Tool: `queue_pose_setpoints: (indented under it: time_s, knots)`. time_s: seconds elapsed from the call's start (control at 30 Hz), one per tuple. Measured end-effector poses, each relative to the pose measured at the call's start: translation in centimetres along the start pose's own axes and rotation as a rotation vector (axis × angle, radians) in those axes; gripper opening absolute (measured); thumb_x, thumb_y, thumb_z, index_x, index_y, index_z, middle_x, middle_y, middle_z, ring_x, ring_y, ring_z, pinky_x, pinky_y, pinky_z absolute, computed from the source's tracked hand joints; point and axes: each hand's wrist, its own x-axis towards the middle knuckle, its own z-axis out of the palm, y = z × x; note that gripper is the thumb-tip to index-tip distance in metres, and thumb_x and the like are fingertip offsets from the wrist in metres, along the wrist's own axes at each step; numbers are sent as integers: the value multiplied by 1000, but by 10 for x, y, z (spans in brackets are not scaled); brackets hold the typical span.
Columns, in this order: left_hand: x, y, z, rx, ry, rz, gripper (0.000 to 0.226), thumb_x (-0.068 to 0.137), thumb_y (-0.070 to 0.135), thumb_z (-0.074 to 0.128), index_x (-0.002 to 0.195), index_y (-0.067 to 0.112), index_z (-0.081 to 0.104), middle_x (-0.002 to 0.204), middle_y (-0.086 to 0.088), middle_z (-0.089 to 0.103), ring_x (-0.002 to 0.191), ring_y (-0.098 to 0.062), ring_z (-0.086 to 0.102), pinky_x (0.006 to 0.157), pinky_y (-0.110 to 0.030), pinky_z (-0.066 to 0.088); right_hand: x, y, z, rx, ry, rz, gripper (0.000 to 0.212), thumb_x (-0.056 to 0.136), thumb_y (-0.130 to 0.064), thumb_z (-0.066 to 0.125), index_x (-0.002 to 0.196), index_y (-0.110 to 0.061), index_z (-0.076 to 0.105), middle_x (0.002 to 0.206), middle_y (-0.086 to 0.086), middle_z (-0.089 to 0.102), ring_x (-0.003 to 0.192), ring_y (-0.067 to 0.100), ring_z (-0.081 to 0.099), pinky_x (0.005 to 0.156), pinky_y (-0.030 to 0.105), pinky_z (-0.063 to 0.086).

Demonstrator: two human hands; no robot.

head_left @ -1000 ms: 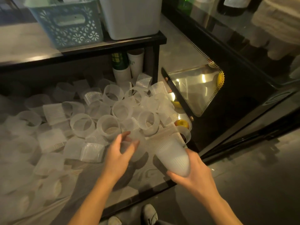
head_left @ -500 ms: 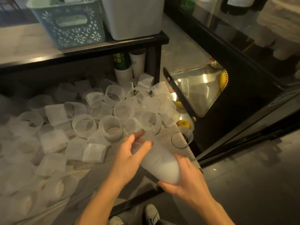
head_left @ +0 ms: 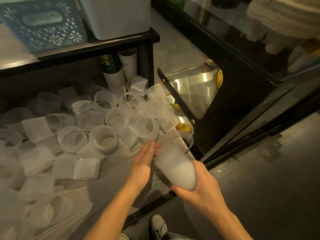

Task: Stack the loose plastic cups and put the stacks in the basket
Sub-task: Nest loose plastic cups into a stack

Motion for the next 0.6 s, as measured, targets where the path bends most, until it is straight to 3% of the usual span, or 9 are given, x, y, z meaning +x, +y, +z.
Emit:
queue_pose_setpoints:
  time_s: [0.07,0.13,0.23,0.37,0.47,0.6]
  knots:
    - [18,-9,9,139,63,-4,43,89,51,55,127,31,57,120,6,63,108,-11,61,98,-38,51,-4,7,-6,14,47,63,80,59,-76,67,120,-55,20,110,-30,36,103,3,49,87,28,52]
    - [32,-16,17,303,-15,35,45,90,38,64,132,30,52,127,8,57,110,-8,58,96,-33,52,-7,12,-12,20,84,110,80,61,-72,72,121,-53,22,111,-29,36,101,2,48,83,24,50]
    - [47,-17,30,513,-163,150,69,83,41,74,142,33,39,134,12,45,125,-8,46,104,-33,44,-13,21,-17,30,106,175,78,60,-71,72,119,-52,25,110,-26,41,97,2,51,77,22,47]
    - [75,-22,52,842,-159,260,101,75,52,76,154,27,19,153,2,31,140,-20,32,114,-45,34,-21,31,-16,32,136,230,79,58,-76,69,121,-52,28,109,-28,42,98,1,51,75,20,46]
    - [87,-27,68,906,-116,260,102,74,56,74,154,27,17,154,0,33,139,-23,35,113,-48,36,-23,32,-16,35,135,244,79,57,-78,65,121,-53,27,111,-27,42,100,1,50,77,20,46]
    - [89,-27,73,788,-11,246,79,79,54,73,141,23,37,140,0,48,126,-20,49,101,-39,46,-18,31,-15,13,119,256,75,57,-77,63,117,-54,23,109,-24,42,101,4,51,81,24,50]
